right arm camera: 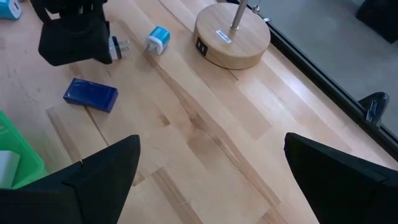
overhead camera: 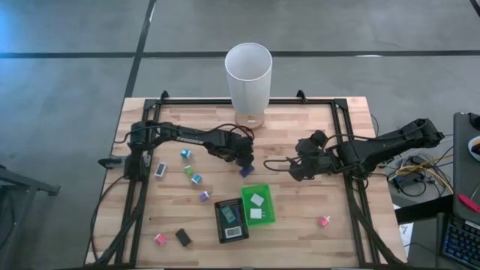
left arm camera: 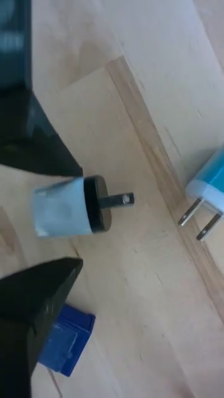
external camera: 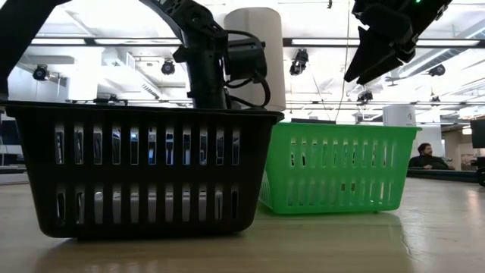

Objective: Pick & Place Office items
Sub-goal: Put the white black charger adapter into the green bin

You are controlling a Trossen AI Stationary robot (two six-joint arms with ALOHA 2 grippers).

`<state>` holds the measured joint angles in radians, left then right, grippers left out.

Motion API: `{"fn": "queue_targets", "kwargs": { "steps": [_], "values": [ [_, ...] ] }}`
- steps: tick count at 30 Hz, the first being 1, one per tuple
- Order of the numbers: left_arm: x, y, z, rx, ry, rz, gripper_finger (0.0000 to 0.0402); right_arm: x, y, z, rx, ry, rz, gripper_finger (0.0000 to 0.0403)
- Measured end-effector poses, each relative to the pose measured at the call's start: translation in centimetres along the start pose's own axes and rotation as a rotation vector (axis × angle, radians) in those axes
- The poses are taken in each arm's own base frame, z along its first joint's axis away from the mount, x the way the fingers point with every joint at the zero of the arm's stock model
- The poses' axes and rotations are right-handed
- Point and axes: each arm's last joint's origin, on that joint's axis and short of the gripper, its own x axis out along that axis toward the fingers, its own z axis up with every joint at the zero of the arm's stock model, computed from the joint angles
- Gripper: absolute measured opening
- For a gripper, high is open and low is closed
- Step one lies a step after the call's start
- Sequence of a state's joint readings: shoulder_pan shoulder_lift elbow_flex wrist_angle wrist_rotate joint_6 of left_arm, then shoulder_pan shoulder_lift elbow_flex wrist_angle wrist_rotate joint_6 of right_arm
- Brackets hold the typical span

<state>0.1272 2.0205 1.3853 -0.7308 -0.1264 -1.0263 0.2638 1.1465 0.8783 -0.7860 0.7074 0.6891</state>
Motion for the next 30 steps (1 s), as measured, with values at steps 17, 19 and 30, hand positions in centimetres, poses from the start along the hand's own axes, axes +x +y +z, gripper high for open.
{"fn": "queue_targets", "kwargs": {
  "steps": [17, 19, 30],
  "values": [
    [-0.28, -0.29, 0.17, 0.04, -0.009, -0.038, 0.0011, -0.01, 0.04, 0.04, 0.004, -0.003, 0.004, 0.0392],
    [-0.25, -0.44, 0.28, 0.053, -0.027, -0.048, 0.0006, -0.01, 0.05, 0.04, 0.004, -0.003, 0.005, 0.0392],
    [-0.08, -0.97, 0.54, 0.073, -0.063, -0.098, 0.0084, -0.01, 0.05, 0.03, 0.003, -0.001, 0.006, 0.0392]
  ]
}}
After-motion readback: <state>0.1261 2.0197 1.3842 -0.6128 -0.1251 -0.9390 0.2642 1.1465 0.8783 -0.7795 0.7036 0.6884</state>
